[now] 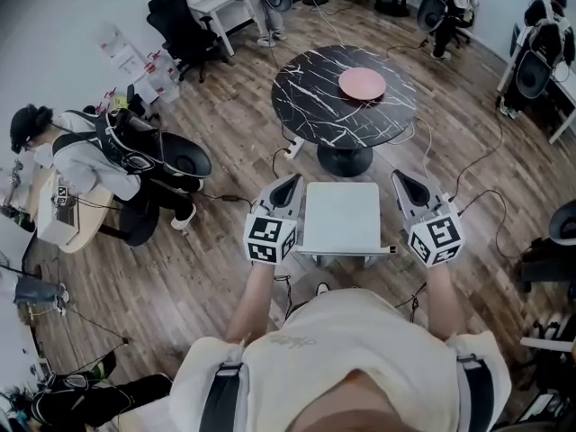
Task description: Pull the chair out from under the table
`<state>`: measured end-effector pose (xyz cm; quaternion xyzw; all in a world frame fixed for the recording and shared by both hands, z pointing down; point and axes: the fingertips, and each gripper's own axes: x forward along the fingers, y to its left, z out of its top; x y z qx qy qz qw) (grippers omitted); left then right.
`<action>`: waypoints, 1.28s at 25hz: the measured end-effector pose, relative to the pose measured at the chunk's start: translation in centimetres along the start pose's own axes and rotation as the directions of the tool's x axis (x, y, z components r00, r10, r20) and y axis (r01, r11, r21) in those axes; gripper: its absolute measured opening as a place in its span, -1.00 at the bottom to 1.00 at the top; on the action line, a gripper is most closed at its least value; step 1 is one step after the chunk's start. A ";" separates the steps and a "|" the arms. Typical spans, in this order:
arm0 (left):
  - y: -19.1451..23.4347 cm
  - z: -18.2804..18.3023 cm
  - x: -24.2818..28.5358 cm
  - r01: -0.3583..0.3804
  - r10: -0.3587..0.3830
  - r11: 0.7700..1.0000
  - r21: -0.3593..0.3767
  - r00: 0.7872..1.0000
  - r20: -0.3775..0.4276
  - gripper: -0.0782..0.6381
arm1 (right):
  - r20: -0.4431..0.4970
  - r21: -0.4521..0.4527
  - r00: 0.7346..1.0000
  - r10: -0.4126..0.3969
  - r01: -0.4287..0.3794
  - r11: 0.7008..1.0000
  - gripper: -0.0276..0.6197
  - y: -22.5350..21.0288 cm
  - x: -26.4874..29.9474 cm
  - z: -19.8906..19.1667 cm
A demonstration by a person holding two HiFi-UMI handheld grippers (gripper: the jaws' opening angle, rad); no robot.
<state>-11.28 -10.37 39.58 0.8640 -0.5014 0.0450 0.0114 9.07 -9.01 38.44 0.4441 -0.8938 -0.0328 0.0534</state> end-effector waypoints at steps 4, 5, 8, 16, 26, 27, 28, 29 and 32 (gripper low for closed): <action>-0.1 -1.2 -0.1 0.002 -0.002 1.000 0.005 1.000 -0.021 -0.73 | -0.023 0.030 1.000 0.011 -0.010 0.999 -0.90 0.3 -0.2 -1.8; -0.2 -1.4 -0.1 0.004 -0.004 1.000 0.006 1.000 -0.027 -0.73 | -0.028 0.033 0.999 0.016 -0.015 0.999 -0.90 0.4 -0.3 -2.3; -0.2 -1.8 -0.3 0.004 -0.004 1.000 -0.002 0.999 -0.035 -0.73 | -0.047 0.038 0.999 0.012 -0.010 0.999 -0.90 0.5 -0.7 -2.9; 0.7 -1.6 -0.6 -0.011 0.011 1.000 -0.021 1.000 -0.020 -0.73 | -0.033 -0.011 0.999 0.007 -0.007 1.000 -0.90 0.4 0.1 -2.6; 0.4 -2.0 -1.1 -0.009 0.009 1.000 -0.015 1.000 -0.028 -0.73 | -0.050 -0.009 0.999 -0.002 0.002 1.000 -0.90 0.4 -0.4 -3.3; 0.3 -2.1 -1.2 -0.010 0.009 1.000 -0.015 1.000 -0.029 -0.73 | -0.051 -0.007 0.999 -0.003 0.003 1.000 -0.90 0.3 -0.5 -3.3; 0.3 -2.3 -1.2 -0.010 0.009 1.000 -0.016 0.999 -0.032 -0.73 | -0.052 -0.006 0.999 -0.003 0.003 1.000 -0.90 0.4 -0.6 -3.4; 0.2 -2.4 -1.3 -0.009 0.008 1.000 -0.016 0.999 -0.035 -0.73 | -0.053 -0.006 0.999 -0.002 0.002 1.000 -0.90 0.4 -0.7 -3.5; -0.1 -2.8 -1.4 -0.004 0.003 1.000 -0.018 0.999 -0.043 -0.73 | -0.055 -0.009 0.999 0.003 -0.004 1.000 -0.90 0.5 -0.9 -4.0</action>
